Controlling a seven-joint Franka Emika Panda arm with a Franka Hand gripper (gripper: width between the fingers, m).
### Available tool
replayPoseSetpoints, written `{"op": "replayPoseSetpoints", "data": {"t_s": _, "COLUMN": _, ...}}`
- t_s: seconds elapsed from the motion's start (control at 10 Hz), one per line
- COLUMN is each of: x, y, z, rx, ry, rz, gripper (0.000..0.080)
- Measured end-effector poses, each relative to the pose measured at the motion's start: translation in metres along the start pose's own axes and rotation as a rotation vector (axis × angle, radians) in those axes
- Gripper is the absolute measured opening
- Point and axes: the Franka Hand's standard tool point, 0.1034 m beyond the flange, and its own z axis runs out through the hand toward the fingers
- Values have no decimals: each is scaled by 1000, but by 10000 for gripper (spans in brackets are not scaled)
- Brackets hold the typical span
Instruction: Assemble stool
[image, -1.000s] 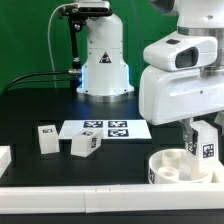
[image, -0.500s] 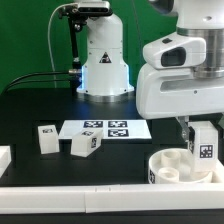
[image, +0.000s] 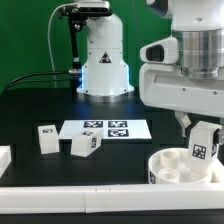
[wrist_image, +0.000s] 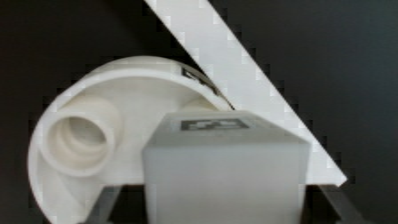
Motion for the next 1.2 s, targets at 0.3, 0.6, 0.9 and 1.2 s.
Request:
{"op": "replayPoseSetpoints", "data": {"t_s": 0.3, "x": 0, "y": 0, "z": 0, "rx": 7, "ry": -9, "rz": 186, "gripper": 334}}
{"op": "replayPoseSetpoints", "data": {"t_s": 0.6, "x": -4, "y": -10, "z": 1, "rx": 63, "ry": -26, "rz": 787, "gripper": 334}}
{"op": "replayPoseSetpoints", "data": {"t_s": 0.9, "x": -2, "y": -12, "z": 0, "rx": 84, "ry": -50, "rz": 1015, "gripper": 334}}
{"op": "replayPoseSetpoints", "data": {"t_s": 1.2, "x": -4, "y": -11, "z": 2, "rx": 80, "ry": -59, "rz": 1067, "gripper": 348}}
